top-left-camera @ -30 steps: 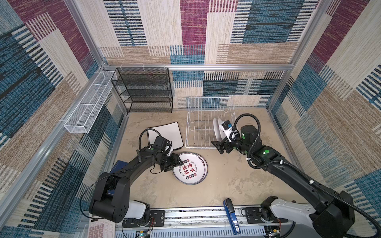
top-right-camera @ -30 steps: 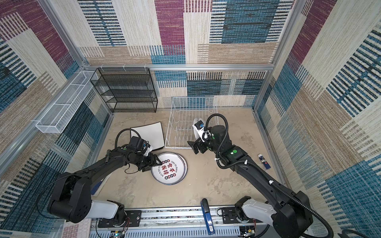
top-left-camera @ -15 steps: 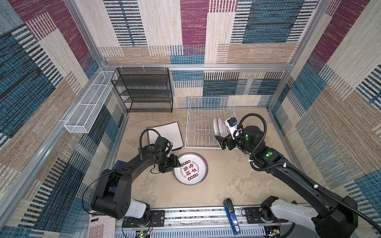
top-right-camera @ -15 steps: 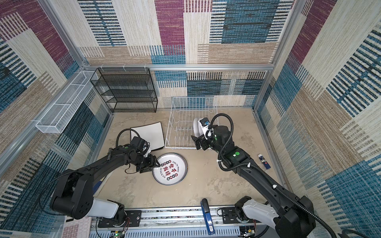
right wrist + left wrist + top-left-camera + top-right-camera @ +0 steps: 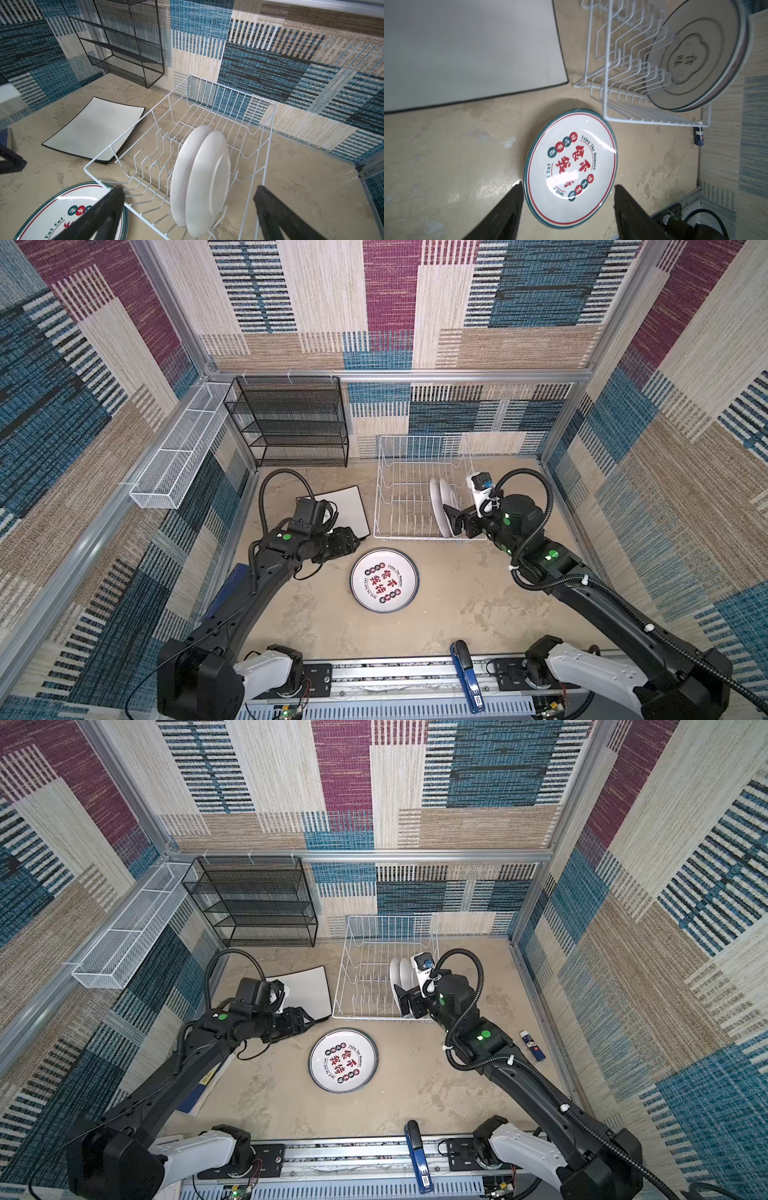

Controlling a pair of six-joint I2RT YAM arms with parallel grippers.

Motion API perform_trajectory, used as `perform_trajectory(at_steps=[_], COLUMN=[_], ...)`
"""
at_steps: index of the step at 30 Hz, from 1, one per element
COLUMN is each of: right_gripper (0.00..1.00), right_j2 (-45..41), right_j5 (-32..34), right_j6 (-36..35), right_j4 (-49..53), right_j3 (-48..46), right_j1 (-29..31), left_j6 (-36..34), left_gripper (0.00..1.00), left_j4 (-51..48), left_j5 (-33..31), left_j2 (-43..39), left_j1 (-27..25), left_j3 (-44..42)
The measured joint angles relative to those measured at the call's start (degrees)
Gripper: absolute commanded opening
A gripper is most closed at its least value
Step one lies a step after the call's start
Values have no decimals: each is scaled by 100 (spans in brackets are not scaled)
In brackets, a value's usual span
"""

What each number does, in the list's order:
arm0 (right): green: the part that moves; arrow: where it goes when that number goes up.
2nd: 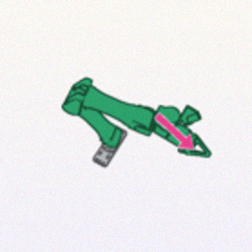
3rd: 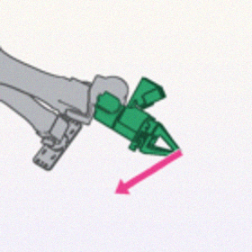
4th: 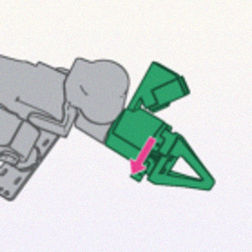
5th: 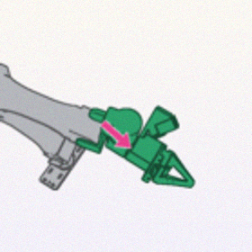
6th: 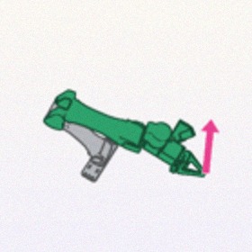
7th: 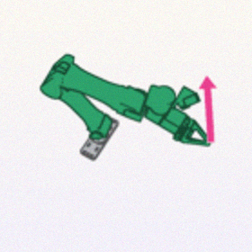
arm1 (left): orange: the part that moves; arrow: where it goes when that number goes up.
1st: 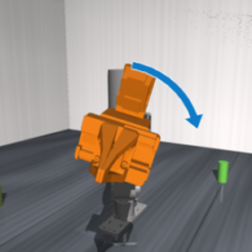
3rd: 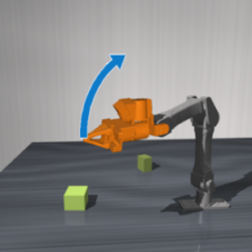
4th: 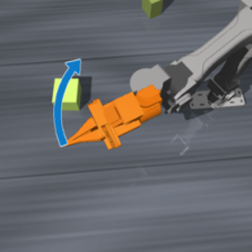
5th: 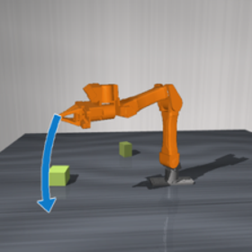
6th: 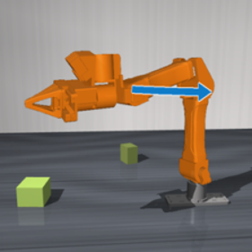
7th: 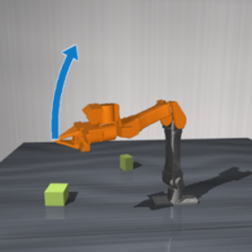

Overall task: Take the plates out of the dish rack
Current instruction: 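Open the left gripper and lift it away from the stacked plates, then reach the left gripper to the rack and grasp the nearest plate's rim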

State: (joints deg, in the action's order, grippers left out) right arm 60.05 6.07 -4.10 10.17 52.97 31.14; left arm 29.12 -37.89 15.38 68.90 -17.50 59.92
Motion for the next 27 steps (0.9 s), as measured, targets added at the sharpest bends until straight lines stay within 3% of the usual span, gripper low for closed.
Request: perform_trajectory(at_steps=[7, 21, 27], right_gripper=[99, 99, 99], right_j2=[227, 81, -92], right_j5=[-7, -1228, -1464], right_j6=[197, 841, 946], right_j4=[433, 713, 728], right_j3=[278, 210, 4], right_j1=[-42, -1158, -1349], left_j6=[-186, -249, -186], left_gripper=[72, 69, 66], left_j4=[-7, -4, 74], left_j5=[315, 479, 621], left_j2=[595, 2791, 3729], left_j1=[-105, -1193, -1569], left_j3=[1307, 3377, 4030])
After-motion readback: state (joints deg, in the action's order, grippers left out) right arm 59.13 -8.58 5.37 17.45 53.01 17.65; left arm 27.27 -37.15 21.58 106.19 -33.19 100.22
